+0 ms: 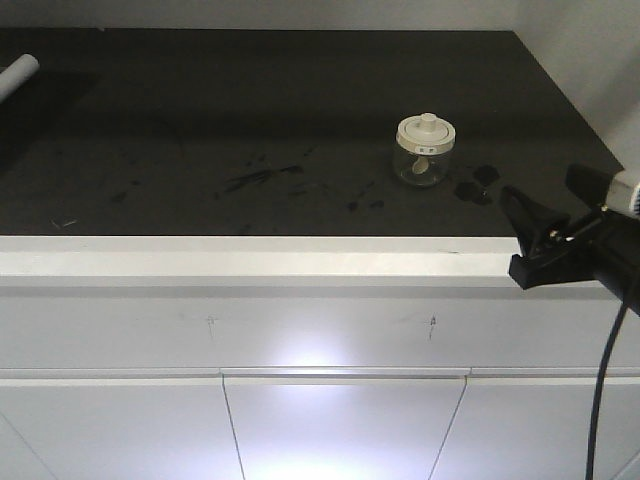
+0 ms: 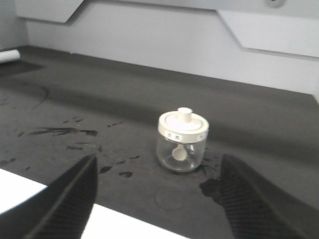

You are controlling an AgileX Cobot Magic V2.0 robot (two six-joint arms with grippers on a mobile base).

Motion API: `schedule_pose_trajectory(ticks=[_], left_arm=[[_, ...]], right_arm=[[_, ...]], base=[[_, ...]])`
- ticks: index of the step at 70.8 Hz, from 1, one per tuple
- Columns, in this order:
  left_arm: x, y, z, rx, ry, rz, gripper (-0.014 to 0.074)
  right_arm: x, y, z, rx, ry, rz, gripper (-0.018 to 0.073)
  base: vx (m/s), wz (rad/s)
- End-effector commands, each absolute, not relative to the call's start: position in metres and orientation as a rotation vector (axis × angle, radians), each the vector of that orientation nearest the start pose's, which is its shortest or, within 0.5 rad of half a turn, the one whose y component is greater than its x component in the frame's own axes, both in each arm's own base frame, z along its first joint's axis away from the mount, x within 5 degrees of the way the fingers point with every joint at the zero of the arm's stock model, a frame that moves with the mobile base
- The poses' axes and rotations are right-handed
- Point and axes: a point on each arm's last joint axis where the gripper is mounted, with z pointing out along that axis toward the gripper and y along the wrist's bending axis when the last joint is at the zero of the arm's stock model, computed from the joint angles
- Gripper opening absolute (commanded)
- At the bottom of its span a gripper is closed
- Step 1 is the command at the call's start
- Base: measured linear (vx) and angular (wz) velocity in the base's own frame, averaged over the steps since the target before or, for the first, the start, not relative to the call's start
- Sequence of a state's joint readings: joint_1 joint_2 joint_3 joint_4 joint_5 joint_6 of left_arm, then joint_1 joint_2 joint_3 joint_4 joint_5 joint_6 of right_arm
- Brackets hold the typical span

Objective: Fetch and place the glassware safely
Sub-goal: 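Reach the right gripper toward the glass jar with white lid, then close the right gripper around the jar's white lid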

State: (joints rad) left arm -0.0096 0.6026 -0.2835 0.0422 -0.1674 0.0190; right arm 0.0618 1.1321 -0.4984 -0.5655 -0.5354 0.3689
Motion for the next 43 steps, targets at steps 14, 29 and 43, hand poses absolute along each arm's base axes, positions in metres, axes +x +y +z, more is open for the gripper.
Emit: schedule_pose_trajectory(ticks=[14, 29, 43], left_arm=[[0.129, -0.003, 0.289, 0.054, 1.531, 0.019, -0.0007], [0.129, -0.003, 0.289, 0.054, 1.531, 0.019, -0.0007], [0.129, -0.003, 0.289, 0.054, 1.531, 0.019, -0.0007]], right_arm=[[0.293, 0.049, 0.289, -0.351, 1.474, 0.273, 0.0496], [0.36, 0.055, 0.28, -0.337, 1.435, 0.308, 0.0477], [0.416, 0.059, 0.268, -0.339, 1.417, 0.303, 0.0477]], base=[[0.0, 0.0], [0.0, 0.0], [0.0, 0.0]])
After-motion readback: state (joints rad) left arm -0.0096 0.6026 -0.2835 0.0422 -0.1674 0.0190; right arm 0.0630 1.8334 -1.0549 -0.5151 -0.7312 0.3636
